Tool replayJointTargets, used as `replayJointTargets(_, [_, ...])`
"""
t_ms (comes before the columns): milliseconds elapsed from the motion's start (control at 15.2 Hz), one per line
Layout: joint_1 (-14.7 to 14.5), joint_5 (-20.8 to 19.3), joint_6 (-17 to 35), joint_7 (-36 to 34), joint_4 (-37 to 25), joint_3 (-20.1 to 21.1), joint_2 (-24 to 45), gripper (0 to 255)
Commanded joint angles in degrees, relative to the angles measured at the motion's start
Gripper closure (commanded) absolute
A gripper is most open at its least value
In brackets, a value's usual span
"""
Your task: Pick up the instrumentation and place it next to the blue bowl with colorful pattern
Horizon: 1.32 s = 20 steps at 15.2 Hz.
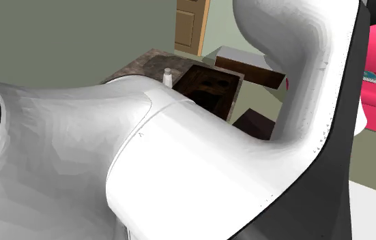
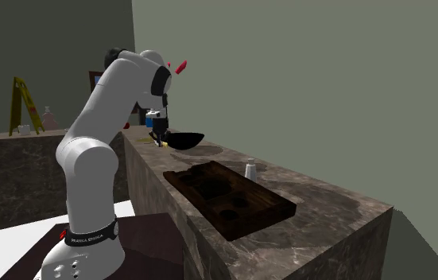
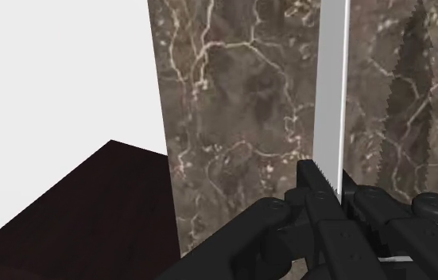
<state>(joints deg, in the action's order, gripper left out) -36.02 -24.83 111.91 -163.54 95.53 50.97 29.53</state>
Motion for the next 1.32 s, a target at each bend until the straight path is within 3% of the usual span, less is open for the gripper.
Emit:
replayJointTargets(0, [-0.17, -0.59, 1.24, -0.37, 0.81, -0.39, 0.6, 255])
replayJointTargets(528, [-1.16, -3.15, 5.79, -1.94, 3.33, -2.26, 3.35, 255])
replayJointTargets(1056, [-1.16, -3.14, 5.78, -1.94, 3.33, -2.25, 3.35, 255])
replayJointTargets(1122, [-1.16, -3.14, 5.78, -1.94, 3.33, -2.25, 3.35, 0])
replayJointTargets(1254, [-1.16, -3.14, 5.78, -1.94, 3.33, -2.25, 3.35, 0])
